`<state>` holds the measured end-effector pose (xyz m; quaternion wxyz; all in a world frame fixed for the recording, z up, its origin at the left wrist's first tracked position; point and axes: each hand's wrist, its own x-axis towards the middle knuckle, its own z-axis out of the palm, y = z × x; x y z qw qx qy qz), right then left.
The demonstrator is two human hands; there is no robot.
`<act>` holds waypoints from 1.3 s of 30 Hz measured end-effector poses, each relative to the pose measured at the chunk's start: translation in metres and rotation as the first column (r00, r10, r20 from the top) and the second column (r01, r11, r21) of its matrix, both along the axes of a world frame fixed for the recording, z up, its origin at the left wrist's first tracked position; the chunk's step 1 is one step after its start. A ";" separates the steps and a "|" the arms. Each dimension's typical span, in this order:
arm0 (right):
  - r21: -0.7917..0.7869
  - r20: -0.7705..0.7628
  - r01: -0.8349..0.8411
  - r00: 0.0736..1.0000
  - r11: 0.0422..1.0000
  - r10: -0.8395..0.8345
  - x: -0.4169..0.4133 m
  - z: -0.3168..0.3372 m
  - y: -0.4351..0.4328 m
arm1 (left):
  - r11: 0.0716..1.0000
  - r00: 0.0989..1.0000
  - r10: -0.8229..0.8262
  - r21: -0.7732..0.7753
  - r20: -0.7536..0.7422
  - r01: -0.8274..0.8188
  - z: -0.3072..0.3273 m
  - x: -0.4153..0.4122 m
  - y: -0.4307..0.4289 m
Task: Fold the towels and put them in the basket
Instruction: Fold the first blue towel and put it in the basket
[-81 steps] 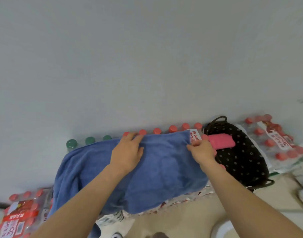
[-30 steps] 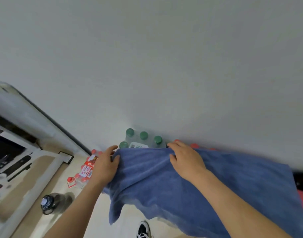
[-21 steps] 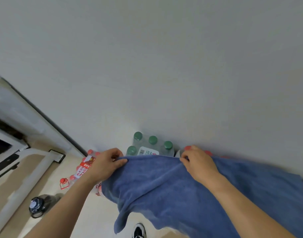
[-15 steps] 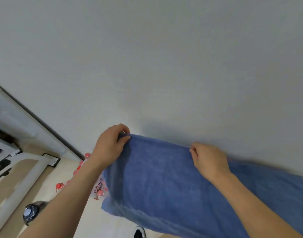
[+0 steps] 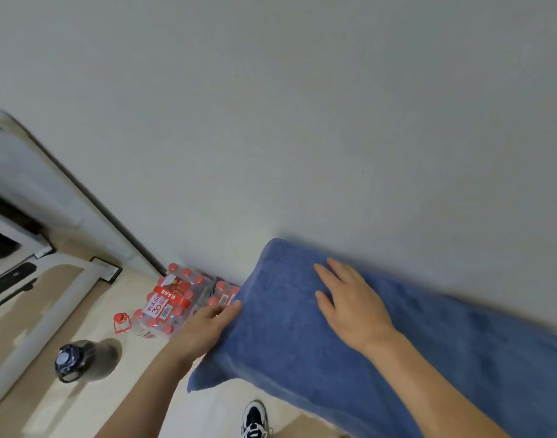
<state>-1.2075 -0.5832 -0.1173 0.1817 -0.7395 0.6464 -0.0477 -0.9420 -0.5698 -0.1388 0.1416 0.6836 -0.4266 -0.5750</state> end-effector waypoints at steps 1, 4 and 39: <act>0.029 -0.016 -0.028 0.999 0.999 0.028 0.011 -0.001 -0.002 | 0.999 1.000 -0.007 -0.044 0.026 0.008 -0.001 0.001 0.005; 0.037 -0.110 -0.060 0.992 0.997 0.064 0.038 -0.005 -0.009 | 0.984 0.995 0.099 -0.151 0.002 -0.098 0.000 -0.004 0.012; -0.009 0.041 0.033 0.999 0.999 -0.033 -0.053 -0.003 0.109 | 0.789 0.774 0.406 -0.614 0.486 -0.028 0.019 -0.032 0.051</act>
